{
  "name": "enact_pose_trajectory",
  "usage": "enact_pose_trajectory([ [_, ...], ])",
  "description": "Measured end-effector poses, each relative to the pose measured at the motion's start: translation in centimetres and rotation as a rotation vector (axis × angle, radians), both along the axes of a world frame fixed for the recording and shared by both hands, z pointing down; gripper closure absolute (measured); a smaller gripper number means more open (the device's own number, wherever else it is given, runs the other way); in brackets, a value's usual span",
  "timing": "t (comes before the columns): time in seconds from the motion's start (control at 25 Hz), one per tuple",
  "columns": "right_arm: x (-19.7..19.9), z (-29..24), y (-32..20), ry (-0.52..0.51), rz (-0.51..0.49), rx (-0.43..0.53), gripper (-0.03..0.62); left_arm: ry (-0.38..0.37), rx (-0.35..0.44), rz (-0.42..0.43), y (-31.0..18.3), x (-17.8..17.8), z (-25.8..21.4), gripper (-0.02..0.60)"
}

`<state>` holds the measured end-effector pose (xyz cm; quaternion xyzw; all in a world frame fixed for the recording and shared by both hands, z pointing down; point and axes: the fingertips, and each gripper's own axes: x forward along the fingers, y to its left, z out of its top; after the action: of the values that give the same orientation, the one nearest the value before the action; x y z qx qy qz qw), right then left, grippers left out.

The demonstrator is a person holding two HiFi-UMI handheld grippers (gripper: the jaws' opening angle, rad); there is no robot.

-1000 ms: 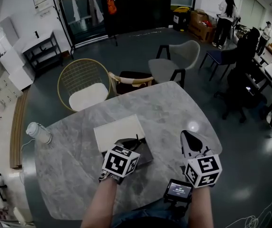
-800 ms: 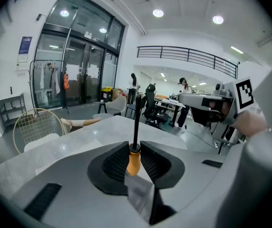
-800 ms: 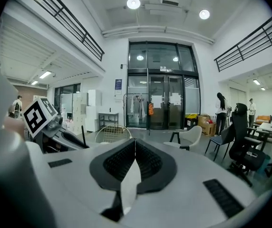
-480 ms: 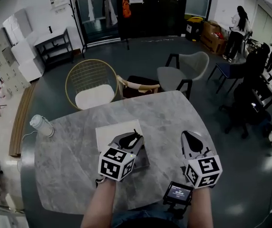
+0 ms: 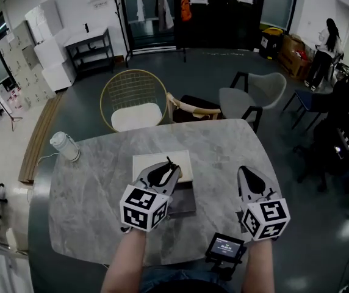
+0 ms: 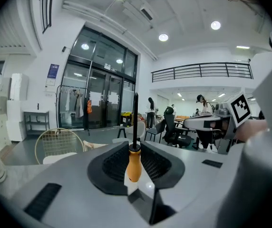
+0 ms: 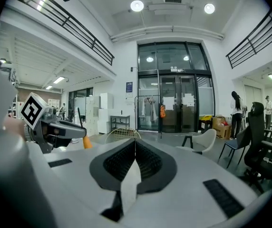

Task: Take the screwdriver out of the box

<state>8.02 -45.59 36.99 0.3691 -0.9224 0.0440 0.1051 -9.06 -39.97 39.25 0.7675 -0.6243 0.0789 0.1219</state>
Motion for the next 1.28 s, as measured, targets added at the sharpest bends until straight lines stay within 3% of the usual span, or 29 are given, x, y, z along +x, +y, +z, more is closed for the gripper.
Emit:
enact_pose_trajectory([
  [0.24, -2.1, -1.5, 0.8, -0.024, -0.041, 0.035, 0.568, -0.042, 0.054, -0.05, 2.0, -3.0, -2.5, 0.497],
  [0.76, -7.6, -4.6, 2.7, -0.059, -0.1, 0.104, 0.569, -0.051, 0.156, -0.225, 8.9, -11.9, -6.7, 0.497],
  [1.28, -7.9, -5.9, 3.5, -0.089, -0.118, 0.196, 0.569, -0.063, 0.303, -0.37, 15.3, -18.2, -9.3, 0.497],
])
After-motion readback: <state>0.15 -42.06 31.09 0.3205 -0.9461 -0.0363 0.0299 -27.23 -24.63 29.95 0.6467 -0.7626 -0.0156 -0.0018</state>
